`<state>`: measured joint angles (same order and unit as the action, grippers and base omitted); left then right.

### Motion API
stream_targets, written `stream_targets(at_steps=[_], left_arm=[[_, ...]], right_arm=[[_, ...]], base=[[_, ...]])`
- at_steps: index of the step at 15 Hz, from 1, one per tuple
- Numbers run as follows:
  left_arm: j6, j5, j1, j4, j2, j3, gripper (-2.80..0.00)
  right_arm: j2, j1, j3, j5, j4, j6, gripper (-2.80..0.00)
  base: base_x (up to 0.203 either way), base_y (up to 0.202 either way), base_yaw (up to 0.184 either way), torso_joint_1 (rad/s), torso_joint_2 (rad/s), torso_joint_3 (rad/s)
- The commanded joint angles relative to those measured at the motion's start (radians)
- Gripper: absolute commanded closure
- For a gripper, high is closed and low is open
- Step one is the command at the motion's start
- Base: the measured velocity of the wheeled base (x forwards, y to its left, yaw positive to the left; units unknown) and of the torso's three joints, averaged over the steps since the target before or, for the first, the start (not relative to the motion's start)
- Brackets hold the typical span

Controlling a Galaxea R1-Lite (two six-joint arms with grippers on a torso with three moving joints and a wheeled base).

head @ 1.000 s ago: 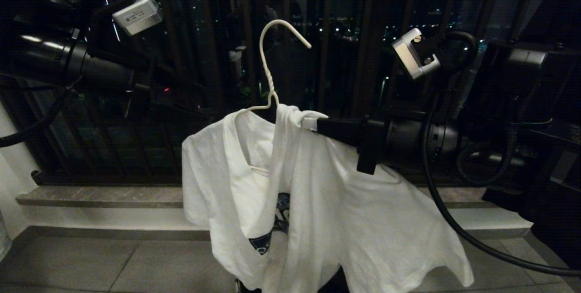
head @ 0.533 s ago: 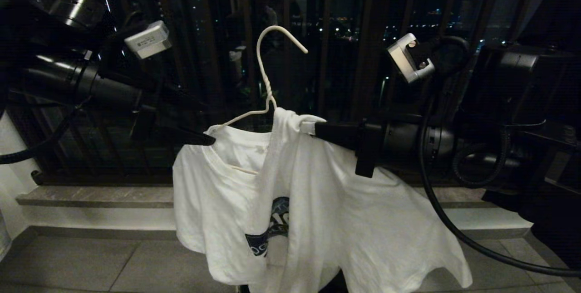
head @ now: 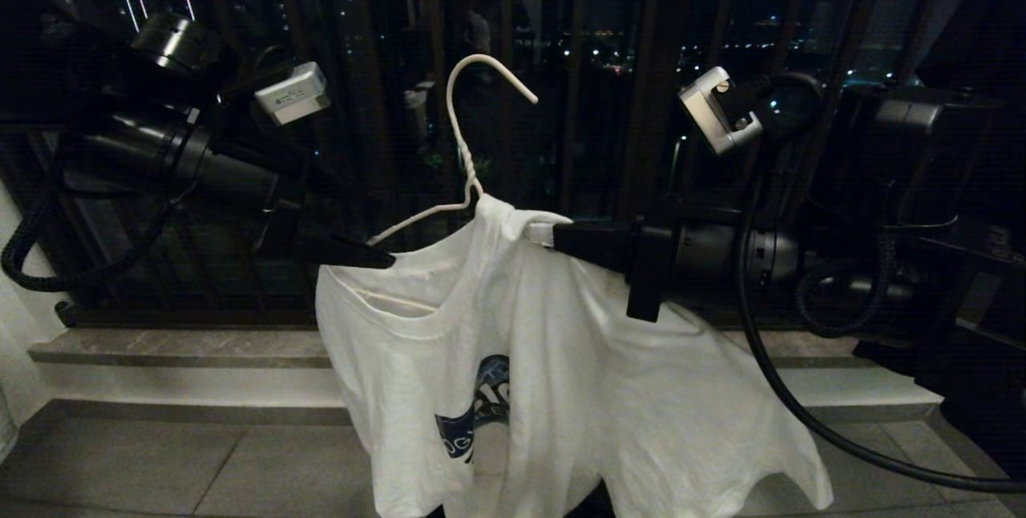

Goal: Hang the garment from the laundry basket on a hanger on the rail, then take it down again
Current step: Hang the clothes rack on the clothesline

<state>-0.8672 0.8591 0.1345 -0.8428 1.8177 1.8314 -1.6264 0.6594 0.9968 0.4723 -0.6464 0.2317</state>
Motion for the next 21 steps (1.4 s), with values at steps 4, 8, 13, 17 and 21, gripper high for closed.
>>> stream_targets(at_steps=[4,8,13,17,21], left_arm=[[-0.001,0.004,0.031,-0.002,0.017,0.008,-2.80],[0.045,0.004,0.027,-0.004,0.005,0.026,-2.80],[0.043,0.006,0.030,-0.004,0.006,0.023,-2.80],[0.043,0.004,-0.060,-0.005,-0.001,0.037,-2.80],[0.038,0.009,-0.140,-0.010,0.015,0.024,-2.80]], right_arm=[[0.005,0.000,-0.003,0.006,-0.004,0.001,0.00],[0.005,-0.001,-0.003,0.005,-0.004,0.001,0.00],[0.016,-0.001,-0.007,0.006,-0.004,0.001,0.00],[0.013,-0.003,-0.004,0.005,-0.004,0.001,0.00],[0.014,-0.004,-0.006,0.005,-0.005,0.001,0.00]], base=[[0.000,0.000,0.000,0.000,0.00,0.000],[0.000,0.000,0.000,0.000,0.00,0.000],[0.000,0.000,0.000,0.000,0.00,0.000],[0.000,0.000,0.000,0.000,0.00,0.000],[0.000,0.000,0.000,0.000,0.00,0.000]])
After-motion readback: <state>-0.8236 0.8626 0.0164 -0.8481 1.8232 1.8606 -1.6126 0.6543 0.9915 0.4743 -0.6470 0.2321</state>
